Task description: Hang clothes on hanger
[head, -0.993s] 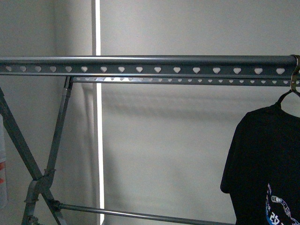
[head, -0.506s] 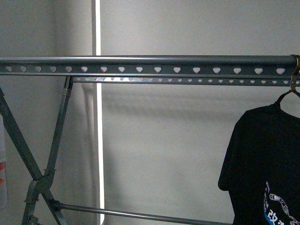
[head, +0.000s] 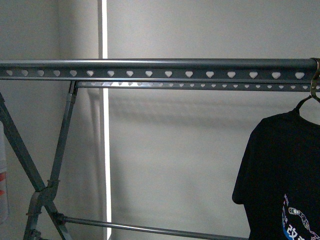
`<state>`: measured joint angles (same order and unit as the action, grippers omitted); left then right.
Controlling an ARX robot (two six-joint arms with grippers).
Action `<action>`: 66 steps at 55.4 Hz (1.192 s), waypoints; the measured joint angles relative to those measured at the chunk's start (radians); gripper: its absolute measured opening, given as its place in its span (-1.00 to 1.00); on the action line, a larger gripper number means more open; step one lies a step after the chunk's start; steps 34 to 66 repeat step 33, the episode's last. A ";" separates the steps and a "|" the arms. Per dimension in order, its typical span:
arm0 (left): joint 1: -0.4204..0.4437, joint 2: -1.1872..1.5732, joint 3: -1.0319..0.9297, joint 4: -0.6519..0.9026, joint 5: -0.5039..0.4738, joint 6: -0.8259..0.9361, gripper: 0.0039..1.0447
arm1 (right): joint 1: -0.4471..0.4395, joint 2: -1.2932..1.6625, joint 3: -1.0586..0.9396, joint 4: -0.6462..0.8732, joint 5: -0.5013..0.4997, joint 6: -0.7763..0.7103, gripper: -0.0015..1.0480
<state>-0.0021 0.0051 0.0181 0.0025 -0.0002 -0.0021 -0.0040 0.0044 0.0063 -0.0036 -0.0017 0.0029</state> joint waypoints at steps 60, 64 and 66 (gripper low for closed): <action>0.000 0.000 0.000 0.000 0.000 0.000 0.88 | 0.000 0.000 0.000 0.000 0.000 -0.002 0.84; 0.000 0.000 0.000 0.000 0.000 0.000 0.88 | 0.000 0.000 0.000 0.000 0.000 -0.002 0.84; 0.000 0.000 0.000 0.000 0.000 0.000 0.88 | 0.000 0.000 0.000 0.000 0.000 -0.002 0.84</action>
